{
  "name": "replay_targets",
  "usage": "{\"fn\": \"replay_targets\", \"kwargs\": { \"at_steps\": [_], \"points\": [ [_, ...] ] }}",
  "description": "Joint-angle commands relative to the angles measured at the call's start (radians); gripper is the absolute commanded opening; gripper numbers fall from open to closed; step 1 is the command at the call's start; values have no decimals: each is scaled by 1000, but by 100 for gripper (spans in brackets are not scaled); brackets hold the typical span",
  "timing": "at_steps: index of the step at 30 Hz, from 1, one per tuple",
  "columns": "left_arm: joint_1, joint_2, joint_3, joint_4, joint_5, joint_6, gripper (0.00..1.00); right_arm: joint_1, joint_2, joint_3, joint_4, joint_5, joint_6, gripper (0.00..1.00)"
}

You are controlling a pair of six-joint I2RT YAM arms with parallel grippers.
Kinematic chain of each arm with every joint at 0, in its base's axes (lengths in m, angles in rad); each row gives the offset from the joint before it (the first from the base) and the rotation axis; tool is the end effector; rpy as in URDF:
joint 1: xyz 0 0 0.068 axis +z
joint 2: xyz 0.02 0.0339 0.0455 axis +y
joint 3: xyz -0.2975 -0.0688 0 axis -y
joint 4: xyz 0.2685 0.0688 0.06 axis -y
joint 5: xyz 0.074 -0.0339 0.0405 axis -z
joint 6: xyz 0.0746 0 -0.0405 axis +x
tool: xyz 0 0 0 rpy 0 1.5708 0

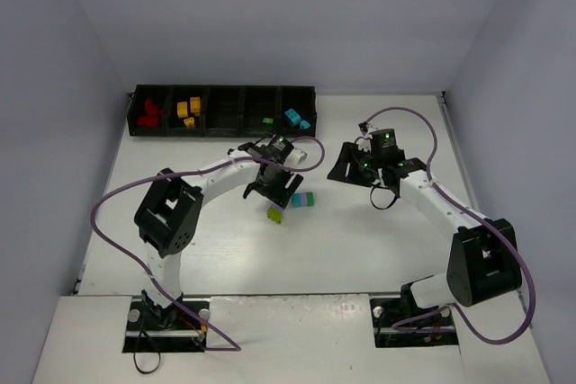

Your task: Sort the legos into containers by color

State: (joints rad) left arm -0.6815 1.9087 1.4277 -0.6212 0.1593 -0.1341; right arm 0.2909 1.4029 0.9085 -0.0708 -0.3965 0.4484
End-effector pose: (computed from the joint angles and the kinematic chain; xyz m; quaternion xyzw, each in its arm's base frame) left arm 0.3429 -0.2934 0.1914 0.2799 0.9285 -0.1628 0.1818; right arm 0.3325 0.1296 0.2557 -0.0270 0.8639 0.3316 0.3782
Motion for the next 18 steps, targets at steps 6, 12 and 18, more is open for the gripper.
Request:
{"fn": "replay_targets", "kwargs": {
  "at_steps": [6,12,18],
  "points": [
    [-30,33,112,-83,-35,-29,65,13,-54,-23,40,27,29,53],
    [-32,47,116,-130,-43,-44,56,13,-67,-37,40,31,35,53],
    [-32,55,111,-143,-30,-73,56,13,-64,-39,40,35,38,53]
  ]
}}
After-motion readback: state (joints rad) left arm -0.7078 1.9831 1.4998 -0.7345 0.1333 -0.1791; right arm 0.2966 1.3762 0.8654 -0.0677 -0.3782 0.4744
